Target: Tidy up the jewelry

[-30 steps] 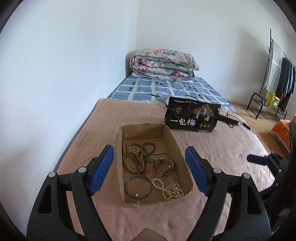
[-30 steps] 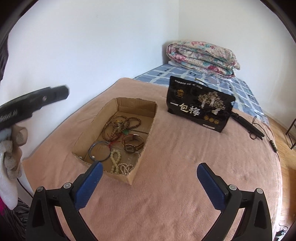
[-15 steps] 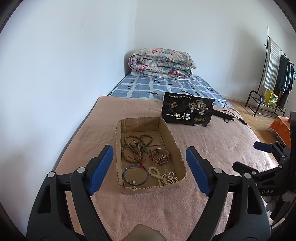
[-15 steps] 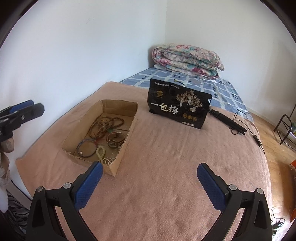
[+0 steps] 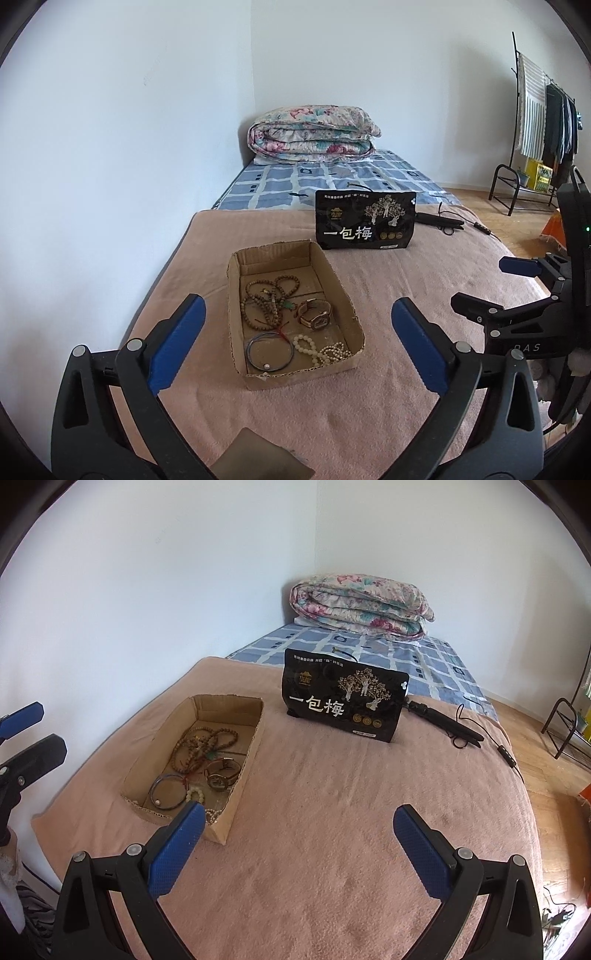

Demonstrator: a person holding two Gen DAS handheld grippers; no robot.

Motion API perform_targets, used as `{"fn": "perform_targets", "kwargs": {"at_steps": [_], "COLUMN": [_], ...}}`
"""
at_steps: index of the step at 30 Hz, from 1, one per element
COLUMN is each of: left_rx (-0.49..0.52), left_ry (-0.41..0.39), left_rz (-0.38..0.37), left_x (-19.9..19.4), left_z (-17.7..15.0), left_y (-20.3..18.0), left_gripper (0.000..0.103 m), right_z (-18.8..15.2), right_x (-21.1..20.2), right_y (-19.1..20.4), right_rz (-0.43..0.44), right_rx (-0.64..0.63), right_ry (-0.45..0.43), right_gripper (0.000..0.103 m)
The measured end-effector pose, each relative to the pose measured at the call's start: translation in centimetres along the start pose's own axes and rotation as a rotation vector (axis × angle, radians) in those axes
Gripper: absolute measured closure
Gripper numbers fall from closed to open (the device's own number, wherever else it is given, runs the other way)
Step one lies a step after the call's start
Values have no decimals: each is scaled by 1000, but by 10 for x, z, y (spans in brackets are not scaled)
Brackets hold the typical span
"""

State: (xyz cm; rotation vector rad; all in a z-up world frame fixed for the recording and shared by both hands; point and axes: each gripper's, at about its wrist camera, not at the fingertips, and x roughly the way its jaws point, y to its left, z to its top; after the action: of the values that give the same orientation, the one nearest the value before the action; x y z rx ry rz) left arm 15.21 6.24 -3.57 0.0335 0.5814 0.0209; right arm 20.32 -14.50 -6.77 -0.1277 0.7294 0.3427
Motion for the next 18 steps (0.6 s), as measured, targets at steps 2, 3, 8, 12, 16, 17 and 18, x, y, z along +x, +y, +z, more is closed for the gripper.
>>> {"fn": "perform_targets", "kwargs": {"at_steps": [2,3,8,12,16,17,18], "left_rx": [8,10,3,-5,-5,-5,-5], "left_ry": [10,12,7,1,1,2,1], "left_rz": [2,1,10,11,11,11,11], "left_x": [1,1,1,0,0,0,-1], "left_z": [-1,-1,-1,0,0,0,0], "left_y": [-2,-2,-1,0,0,0,0], "left_gripper": [0,0,0,0,0,0,0], "right_z": [0,0,1,1,1,1,1], "right_x": [0,0,1,2,2,2,3], "right_y": [1,1,-1,-1,-1,-1,-1], "right_rz": [-3,-3,-2,-2,-5,-5,-5], "right_rx": [-1,-2,-1,-1,-2,-1,-1], "right_ry": [1,0,-1,-1,1,1,2], "right_gripper": [0,0,0,0,0,0,0]}}
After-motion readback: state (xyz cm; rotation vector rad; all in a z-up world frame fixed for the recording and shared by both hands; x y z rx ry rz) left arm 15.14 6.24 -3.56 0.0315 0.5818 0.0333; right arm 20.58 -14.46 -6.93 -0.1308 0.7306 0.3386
